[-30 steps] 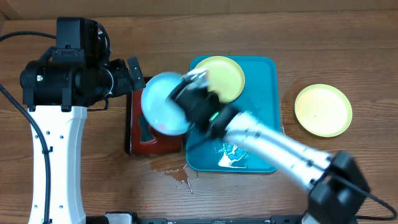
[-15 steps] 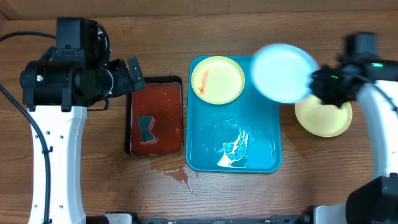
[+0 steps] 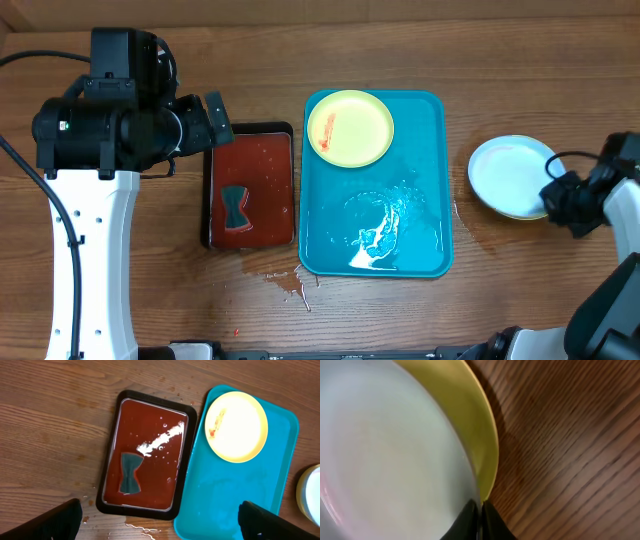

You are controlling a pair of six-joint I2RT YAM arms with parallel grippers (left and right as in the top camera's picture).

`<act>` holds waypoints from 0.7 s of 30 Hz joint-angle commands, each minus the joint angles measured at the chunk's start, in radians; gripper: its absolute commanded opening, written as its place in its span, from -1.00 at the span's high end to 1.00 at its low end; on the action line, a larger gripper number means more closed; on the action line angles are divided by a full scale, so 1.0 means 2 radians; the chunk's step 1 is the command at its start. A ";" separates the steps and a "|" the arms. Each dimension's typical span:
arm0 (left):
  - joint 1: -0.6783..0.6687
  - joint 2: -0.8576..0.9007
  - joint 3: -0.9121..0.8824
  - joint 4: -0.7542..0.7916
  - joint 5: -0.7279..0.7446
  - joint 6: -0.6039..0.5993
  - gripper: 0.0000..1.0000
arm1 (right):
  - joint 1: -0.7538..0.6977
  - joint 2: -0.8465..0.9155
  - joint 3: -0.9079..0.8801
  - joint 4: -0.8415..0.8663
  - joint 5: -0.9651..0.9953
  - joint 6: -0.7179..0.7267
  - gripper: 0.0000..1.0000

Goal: Clean dirty plates on tray and stack at the side
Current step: 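Carry the white plate right and set it on the yellow plate, then drag the remaining yellow plate to the tray center with the right gripper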

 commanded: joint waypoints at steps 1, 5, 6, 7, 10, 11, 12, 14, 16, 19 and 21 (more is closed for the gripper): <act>0.002 0.001 0.009 0.001 -0.004 0.002 -0.99 | 0.006 -0.010 0.009 0.011 -0.026 -0.005 0.32; 0.002 0.001 0.009 0.001 -0.004 0.002 -1.00 | 0.016 -0.024 0.055 -0.023 -0.059 -0.024 0.15; 0.002 0.001 0.009 0.001 -0.004 0.002 -1.00 | 0.024 -0.032 0.073 -0.035 -0.066 -0.038 0.14; 0.002 0.001 0.009 0.001 -0.004 0.002 -1.00 | 0.032 -0.040 0.088 -0.046 -0.070 -0.051 0.14; 0.002 0.001 0.009 0.001 -0.004 0.002 -1.00 | 0.077 -0.065 0.135 -0.073 -0.074 -0.087 0.14; 0.002 0.001 0.009 0.001 -0.004 0.002 -0.99 | 0.096 -0.072 0.145 -0.074 -0.076 -0.099 0.13; 0.002 0.001 0.009 0.001 -0.004 0.002 -1.00 | 0.122 -0.078 0.154 -0.072 -0.081 -0.111 0.13; 0.002 0.001 0.009 0.001 -0.004 0.002 -1.00 | 0.174 -0.086 0.157 -0.055 -0.083 -0.116 0.13; 0.002 0.001 0.009 0.001 -0.004 0.002 -1.00 | 0.228 -0.083 0.155 -0.032 -0.080 -0.128 0.14; 0.002 0.001 0.009 0.001 -0.004 0.002 -1.00 | 0.298 -0.065 0.145 0.010 -0.042 -0.138 0.03; 0.002 0.001 0.009 0.001 -0.004 0.002 -0.99 | 0.339 -0.043 0.134 0.048 0.001 -0.138 -0.01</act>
